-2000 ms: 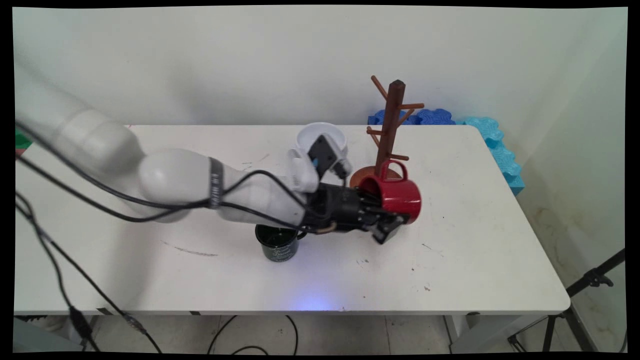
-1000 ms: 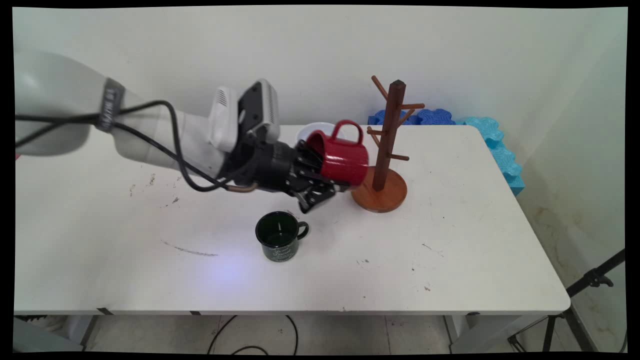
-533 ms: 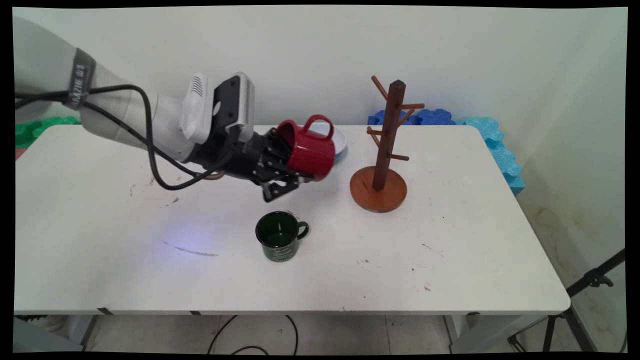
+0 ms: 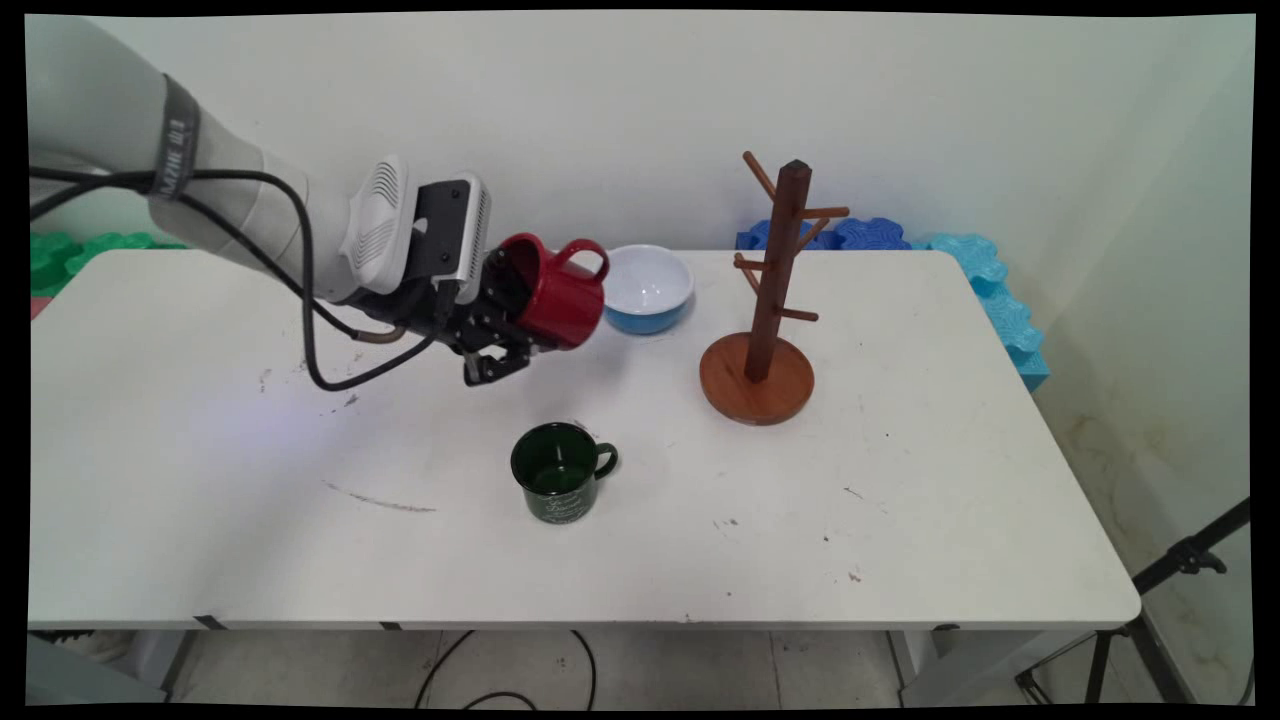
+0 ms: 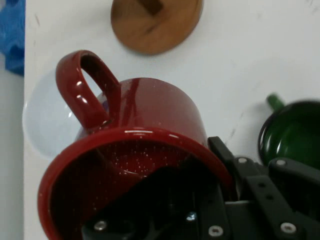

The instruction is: Place the picked object on the table

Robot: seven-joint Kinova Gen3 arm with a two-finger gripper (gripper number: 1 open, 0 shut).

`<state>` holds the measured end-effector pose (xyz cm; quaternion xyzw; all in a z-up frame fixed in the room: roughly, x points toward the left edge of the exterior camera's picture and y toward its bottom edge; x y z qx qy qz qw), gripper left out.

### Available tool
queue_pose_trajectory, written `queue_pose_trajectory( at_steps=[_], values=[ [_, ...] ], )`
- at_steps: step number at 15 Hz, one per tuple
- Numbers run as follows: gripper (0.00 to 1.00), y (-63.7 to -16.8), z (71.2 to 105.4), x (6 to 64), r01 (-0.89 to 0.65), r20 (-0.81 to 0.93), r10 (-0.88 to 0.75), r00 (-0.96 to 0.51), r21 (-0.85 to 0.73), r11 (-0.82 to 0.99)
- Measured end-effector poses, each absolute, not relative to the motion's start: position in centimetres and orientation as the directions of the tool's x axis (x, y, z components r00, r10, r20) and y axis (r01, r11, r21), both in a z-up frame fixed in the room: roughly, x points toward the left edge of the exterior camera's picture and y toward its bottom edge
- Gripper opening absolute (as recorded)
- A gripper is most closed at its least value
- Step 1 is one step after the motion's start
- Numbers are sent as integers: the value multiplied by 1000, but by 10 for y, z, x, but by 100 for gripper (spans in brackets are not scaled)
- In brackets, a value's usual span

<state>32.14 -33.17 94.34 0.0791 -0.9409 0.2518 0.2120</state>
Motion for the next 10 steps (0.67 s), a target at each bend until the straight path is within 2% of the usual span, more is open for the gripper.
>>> queue_pose_trajectory(
  at_steps=[10],
  values=[
    [0, -388, 920, 321, -138, 190, -59, -980, -437, 889]
  ],
)
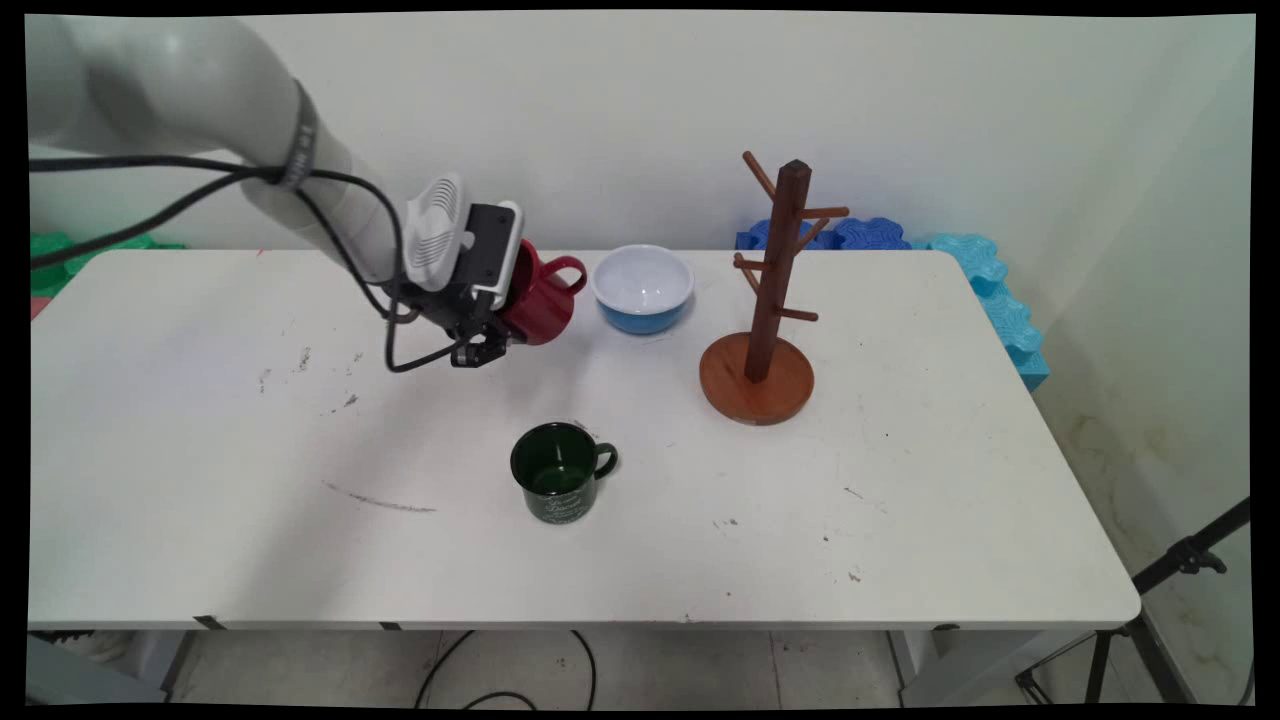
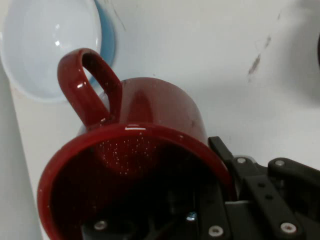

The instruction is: Place the picked object on the table

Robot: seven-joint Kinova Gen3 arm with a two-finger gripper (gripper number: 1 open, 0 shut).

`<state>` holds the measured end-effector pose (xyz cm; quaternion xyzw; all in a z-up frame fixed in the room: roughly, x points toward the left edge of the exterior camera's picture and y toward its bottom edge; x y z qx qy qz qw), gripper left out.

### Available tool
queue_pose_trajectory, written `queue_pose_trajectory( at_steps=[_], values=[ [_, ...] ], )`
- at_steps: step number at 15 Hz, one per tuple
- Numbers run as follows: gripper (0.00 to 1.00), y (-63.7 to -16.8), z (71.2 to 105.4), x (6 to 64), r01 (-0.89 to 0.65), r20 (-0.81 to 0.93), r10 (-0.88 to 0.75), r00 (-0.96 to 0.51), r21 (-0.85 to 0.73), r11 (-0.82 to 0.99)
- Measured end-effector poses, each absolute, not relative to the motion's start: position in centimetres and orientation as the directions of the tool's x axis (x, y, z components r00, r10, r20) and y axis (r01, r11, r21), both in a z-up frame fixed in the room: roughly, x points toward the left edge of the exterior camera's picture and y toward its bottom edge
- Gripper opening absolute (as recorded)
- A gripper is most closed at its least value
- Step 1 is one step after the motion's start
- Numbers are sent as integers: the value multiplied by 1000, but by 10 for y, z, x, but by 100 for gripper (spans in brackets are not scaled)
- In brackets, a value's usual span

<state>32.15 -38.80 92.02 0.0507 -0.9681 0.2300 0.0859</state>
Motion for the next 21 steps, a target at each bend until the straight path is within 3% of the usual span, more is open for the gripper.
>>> queue_pose_trajectory(
  at_steps=[21],
  values=[
    [0, -464, 887, 284, -219, 78, -208, -975, -197, 956]
  ],
)
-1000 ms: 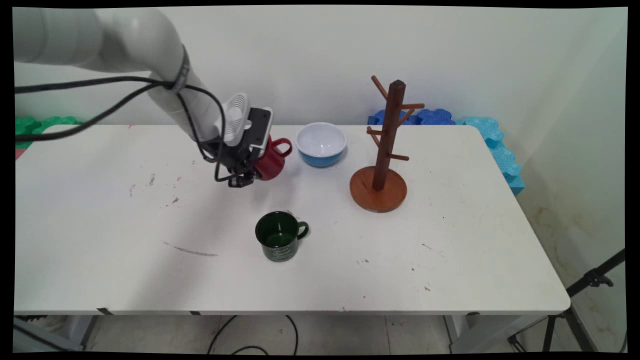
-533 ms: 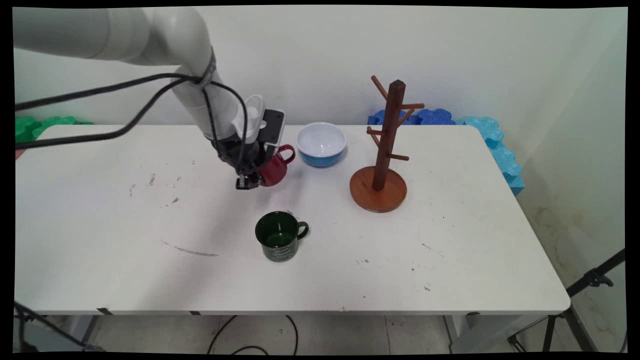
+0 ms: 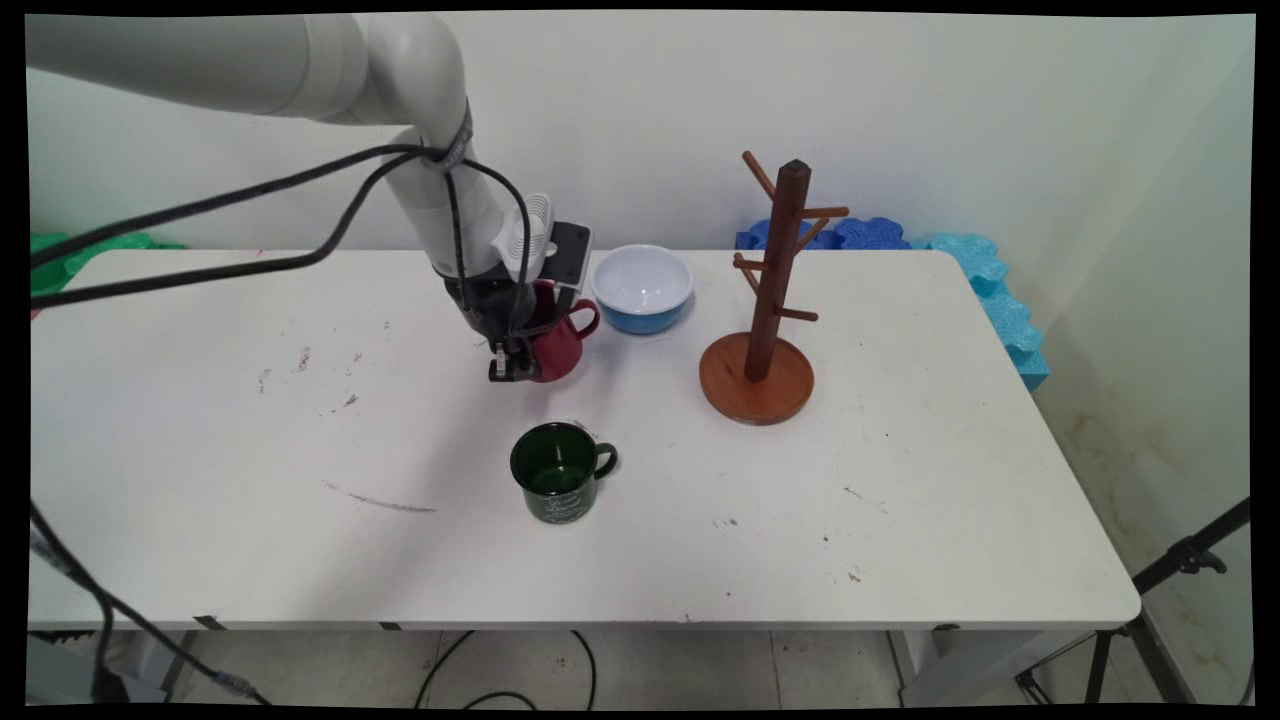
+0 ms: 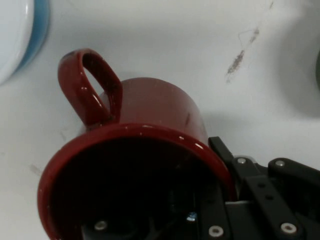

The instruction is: Place the picked object on the table

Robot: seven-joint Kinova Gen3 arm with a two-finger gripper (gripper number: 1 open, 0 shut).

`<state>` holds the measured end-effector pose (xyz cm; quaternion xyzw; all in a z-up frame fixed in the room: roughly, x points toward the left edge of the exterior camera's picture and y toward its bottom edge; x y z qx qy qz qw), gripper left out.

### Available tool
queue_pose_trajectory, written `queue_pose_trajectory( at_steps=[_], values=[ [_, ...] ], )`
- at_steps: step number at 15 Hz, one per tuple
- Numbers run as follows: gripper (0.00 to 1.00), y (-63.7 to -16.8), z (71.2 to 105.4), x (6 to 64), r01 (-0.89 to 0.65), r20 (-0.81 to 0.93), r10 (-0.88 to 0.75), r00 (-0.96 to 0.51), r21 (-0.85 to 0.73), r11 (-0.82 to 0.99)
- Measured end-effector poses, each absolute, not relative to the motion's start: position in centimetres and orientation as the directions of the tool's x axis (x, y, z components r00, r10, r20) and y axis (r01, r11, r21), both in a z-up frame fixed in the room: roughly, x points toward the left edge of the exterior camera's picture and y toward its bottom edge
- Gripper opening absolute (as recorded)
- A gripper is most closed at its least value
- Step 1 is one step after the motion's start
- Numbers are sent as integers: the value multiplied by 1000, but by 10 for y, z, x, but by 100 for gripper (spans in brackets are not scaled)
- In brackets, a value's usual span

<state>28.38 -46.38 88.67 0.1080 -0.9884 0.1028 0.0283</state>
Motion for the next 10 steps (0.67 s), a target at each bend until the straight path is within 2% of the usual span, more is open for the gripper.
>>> queue_pose_trajectory(
  at_steps=[10],
  values=[
    [0, -479, 871, 280, -238, 68, -230, -971, -158, 958]
  ],
)
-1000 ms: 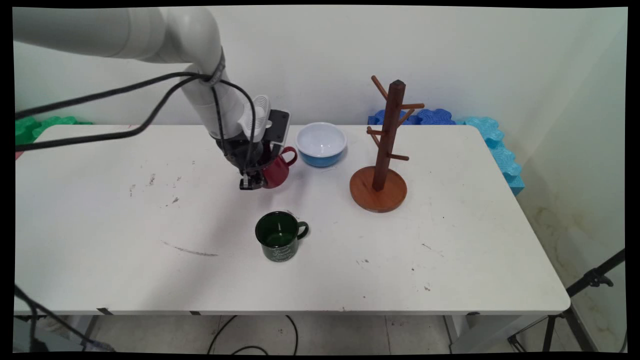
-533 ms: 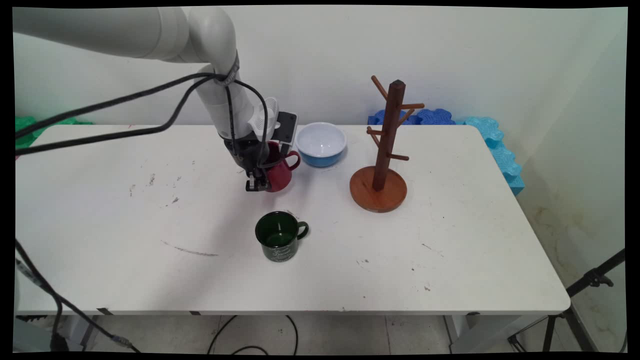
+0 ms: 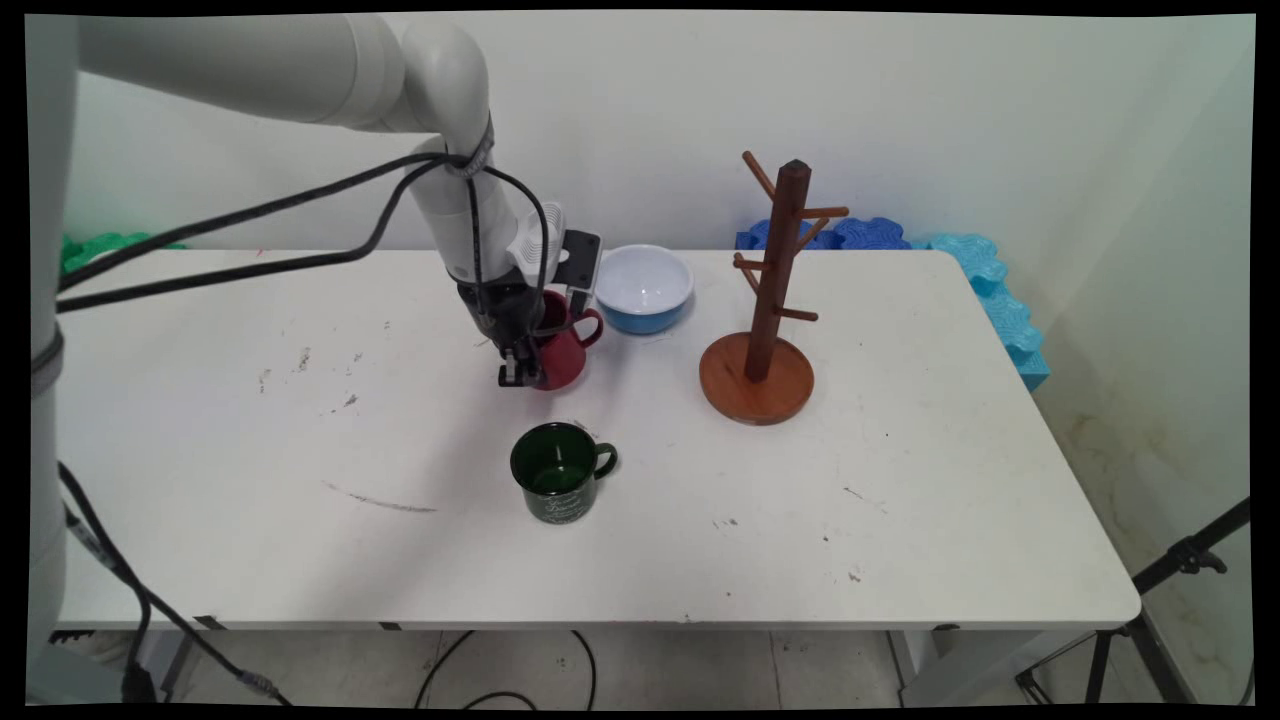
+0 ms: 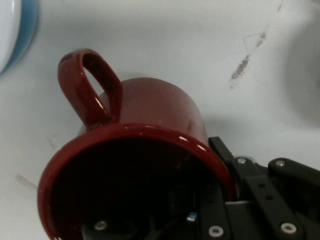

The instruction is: Place the picked object on the table

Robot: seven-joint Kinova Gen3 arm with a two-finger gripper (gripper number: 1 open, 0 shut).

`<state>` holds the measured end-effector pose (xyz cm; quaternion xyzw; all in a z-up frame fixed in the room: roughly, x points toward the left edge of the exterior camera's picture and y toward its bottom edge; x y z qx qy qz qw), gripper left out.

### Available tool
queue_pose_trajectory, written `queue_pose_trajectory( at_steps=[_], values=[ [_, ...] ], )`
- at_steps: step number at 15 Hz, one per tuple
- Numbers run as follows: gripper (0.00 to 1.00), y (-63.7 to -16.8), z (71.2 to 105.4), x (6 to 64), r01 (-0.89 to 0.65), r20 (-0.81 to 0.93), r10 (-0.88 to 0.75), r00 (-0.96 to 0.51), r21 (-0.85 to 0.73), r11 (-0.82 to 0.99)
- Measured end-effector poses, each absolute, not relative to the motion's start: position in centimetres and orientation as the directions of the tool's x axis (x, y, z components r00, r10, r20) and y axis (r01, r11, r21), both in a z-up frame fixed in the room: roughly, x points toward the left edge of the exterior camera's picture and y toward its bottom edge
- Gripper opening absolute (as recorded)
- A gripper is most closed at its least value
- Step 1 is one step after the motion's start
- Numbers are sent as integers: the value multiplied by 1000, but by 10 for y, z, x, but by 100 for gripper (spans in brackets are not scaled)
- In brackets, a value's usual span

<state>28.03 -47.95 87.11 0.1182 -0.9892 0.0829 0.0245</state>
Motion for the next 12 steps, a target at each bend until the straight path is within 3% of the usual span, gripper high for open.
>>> queue_pose_trajectory(
  at_steps=[12],
  values=[
    [0, -488, 854, 277, -243, 69, -235, -969, -132, 961]
  ],
)
